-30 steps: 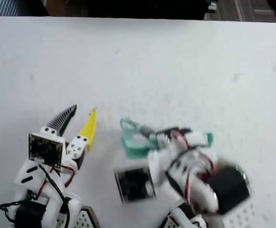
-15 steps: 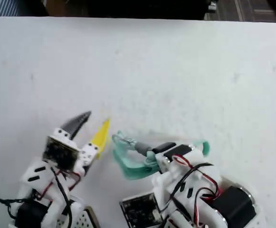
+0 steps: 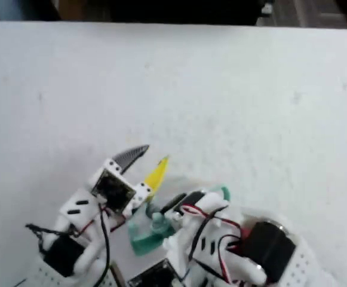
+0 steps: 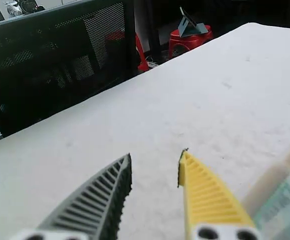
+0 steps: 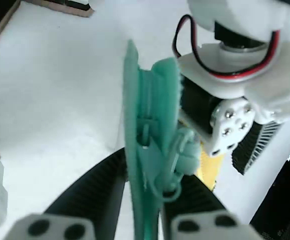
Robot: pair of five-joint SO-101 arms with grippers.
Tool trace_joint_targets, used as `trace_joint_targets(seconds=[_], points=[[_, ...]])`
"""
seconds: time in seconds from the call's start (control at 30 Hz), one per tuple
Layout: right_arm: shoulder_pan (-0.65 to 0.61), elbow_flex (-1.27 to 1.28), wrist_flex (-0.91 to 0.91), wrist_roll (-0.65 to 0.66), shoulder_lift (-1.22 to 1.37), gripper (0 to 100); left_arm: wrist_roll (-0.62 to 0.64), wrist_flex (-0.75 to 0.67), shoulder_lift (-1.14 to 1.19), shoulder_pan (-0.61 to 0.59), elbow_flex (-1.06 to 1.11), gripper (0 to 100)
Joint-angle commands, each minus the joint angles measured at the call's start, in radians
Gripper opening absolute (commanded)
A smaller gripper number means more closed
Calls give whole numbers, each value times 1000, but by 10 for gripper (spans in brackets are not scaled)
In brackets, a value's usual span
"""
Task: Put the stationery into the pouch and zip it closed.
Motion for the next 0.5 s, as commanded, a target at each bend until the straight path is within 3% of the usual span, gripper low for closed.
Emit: trace_joint_targets(seconds=[0.0,0.1,0.23,0.47], points=[[45,-64,-1,-3,48,17,-5,160,-4,68,-143,177],[137,-84,-2,29,58,17,-8,285,-4,97,-239,177],[236,-84,-1,46,61,18,-9,350,-5,99,-299,177],[266,-81,-28,46,61,18,-9,437,-5,97,-405,177]])
